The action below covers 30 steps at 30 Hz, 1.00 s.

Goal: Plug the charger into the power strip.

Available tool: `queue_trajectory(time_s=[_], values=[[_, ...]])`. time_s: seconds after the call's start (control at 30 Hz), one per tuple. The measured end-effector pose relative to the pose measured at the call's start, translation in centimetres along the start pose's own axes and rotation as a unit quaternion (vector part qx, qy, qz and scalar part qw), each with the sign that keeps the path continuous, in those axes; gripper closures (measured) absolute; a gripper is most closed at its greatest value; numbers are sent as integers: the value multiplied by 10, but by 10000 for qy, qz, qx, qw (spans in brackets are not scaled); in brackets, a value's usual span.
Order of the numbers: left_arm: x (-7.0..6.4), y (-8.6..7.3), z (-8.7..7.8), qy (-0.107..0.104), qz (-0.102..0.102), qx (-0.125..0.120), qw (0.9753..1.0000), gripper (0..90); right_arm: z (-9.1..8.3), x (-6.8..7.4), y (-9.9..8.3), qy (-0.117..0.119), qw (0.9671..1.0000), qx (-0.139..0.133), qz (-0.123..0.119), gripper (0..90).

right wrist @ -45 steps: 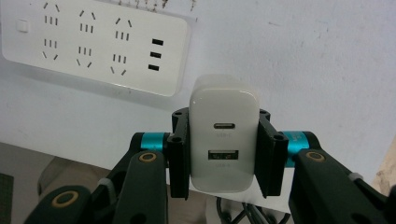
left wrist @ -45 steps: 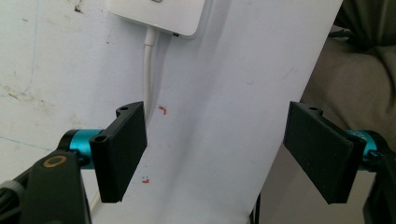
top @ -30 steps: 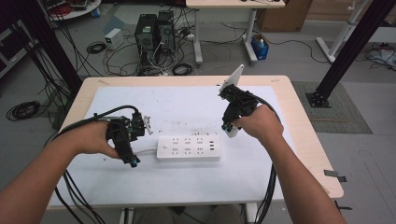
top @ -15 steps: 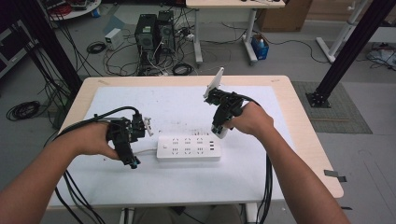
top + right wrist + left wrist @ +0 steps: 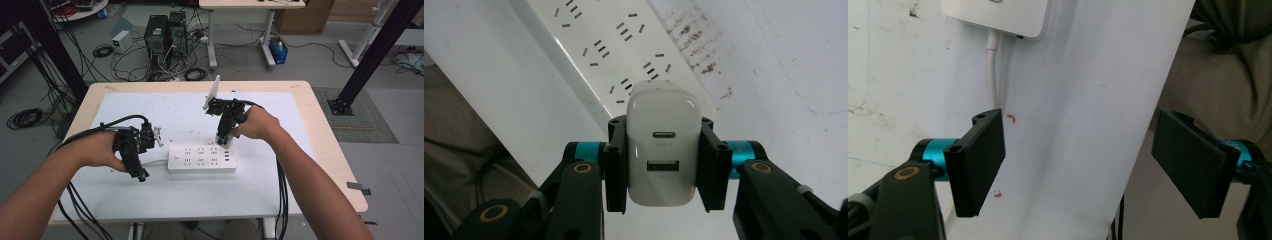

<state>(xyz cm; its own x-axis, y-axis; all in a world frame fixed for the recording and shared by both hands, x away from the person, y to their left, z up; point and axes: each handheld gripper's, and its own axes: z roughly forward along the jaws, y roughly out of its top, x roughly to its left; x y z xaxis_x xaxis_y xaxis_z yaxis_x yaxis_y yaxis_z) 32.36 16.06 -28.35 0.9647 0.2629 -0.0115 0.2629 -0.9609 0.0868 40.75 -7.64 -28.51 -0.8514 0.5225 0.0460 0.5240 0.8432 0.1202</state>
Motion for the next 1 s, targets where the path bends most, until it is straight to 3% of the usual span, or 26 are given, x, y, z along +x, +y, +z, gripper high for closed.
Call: queue_trajectory(time_s=[0.23,0.4,0.43,0.8,1.0], values=[[1,1,0,31,13,21,10000,217,16,2,12,-36,9988,185,-441,623],[2,1,-2,20,16,37,10000,216,21,1,15,31,9979,124,-642,623],[1,2,-2,30,36,52,10000,217,27,1,18,56,9965,199,-814,623],[-1,2,-2,17,68,107,9999,216,46,1,28,196,9916,346,-1233,623],[-1,1,-2,32,72,112,9999,216,52,-5,29,207,9904,352,-1322,623]])
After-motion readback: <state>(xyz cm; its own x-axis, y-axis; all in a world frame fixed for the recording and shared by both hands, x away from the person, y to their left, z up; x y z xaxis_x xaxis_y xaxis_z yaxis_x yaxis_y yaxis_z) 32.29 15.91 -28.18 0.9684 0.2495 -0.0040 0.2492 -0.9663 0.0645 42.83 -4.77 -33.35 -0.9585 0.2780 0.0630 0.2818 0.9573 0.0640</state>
